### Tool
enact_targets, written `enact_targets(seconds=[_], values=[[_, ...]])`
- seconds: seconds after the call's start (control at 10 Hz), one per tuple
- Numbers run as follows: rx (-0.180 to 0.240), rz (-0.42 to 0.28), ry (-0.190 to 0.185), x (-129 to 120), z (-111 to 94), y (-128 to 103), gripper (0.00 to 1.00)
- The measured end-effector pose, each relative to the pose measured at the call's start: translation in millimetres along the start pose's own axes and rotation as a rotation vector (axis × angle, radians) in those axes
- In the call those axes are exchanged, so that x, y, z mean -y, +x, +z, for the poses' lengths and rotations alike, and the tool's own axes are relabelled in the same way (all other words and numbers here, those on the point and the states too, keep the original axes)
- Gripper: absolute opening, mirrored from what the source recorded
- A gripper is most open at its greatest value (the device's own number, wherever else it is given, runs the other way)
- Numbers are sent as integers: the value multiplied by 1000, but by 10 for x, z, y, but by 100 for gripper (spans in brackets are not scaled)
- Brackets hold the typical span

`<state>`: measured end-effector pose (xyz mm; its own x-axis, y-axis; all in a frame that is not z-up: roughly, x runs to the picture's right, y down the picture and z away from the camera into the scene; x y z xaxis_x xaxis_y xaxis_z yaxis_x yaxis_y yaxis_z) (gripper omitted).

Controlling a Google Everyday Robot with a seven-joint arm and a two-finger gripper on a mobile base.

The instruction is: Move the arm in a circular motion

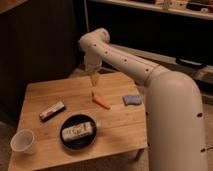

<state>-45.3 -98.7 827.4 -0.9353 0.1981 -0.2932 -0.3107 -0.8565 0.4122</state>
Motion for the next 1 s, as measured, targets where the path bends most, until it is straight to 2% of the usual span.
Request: enact_targets(seconds=[0.3, 0.6, 0.8, 1.0], values=[[2, 76, 16, 43, 6, -438, 67], [6, 134, 31, 332, 0, -640, 67], [6, 155, 42, 515, 6, -688, 67], [4, 184, 59, 815, 27, -711, 67]])
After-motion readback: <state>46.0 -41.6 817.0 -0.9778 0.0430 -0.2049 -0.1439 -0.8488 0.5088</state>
